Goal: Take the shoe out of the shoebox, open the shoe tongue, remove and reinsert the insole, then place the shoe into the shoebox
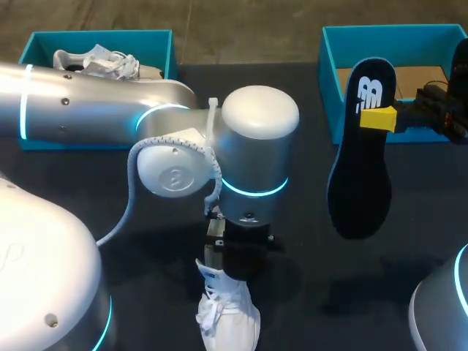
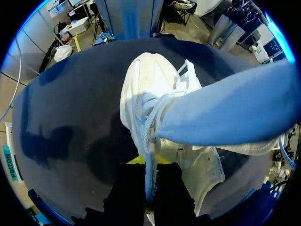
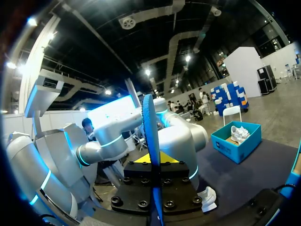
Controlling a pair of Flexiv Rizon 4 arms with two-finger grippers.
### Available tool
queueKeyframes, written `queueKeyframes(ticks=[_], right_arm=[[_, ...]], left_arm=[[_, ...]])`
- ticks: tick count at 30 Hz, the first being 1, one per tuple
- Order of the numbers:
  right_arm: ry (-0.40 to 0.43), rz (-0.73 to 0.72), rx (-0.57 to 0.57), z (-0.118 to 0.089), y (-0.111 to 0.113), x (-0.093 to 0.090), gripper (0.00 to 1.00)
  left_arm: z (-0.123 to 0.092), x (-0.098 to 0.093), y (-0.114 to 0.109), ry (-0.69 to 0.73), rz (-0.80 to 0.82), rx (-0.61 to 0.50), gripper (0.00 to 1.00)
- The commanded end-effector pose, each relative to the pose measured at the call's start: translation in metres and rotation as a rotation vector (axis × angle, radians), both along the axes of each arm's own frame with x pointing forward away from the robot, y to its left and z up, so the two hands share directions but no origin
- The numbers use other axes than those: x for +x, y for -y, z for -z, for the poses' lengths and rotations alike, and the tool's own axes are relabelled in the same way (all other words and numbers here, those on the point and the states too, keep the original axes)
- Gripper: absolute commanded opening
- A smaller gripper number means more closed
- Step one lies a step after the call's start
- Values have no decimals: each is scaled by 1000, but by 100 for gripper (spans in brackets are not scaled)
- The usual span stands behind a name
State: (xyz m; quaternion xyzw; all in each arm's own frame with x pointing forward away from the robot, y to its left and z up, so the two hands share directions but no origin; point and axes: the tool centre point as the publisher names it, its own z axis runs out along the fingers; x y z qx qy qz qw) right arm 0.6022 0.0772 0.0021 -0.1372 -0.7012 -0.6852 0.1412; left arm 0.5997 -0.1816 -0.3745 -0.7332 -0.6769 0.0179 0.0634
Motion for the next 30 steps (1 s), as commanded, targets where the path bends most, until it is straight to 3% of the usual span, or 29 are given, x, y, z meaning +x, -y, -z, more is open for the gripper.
queueKeyframes(ticks=[1, 2, 13, 20, 30], right_arm=[[-1, 0, -1, 0, -1, 1, 0], [-1, 0, -1, 0, -1, 1, 0], [-1, 0, -1, 0, -1, 1, 0], [-1, 0, -1, 0, -1, 1, 0], [-1, 0, -1, 0, -1, 1, 0]], left_arm=[[5, 5, 2, -16, -28, -34, 91], [3, 7, 2, -25, -36, -49, 100], [-38, 26, 7, -45, -227, -301, 100], [-91, 45, 10, -57, -315, -612, 100], [-146, 76, -11, -100, -399, -874, 100]])
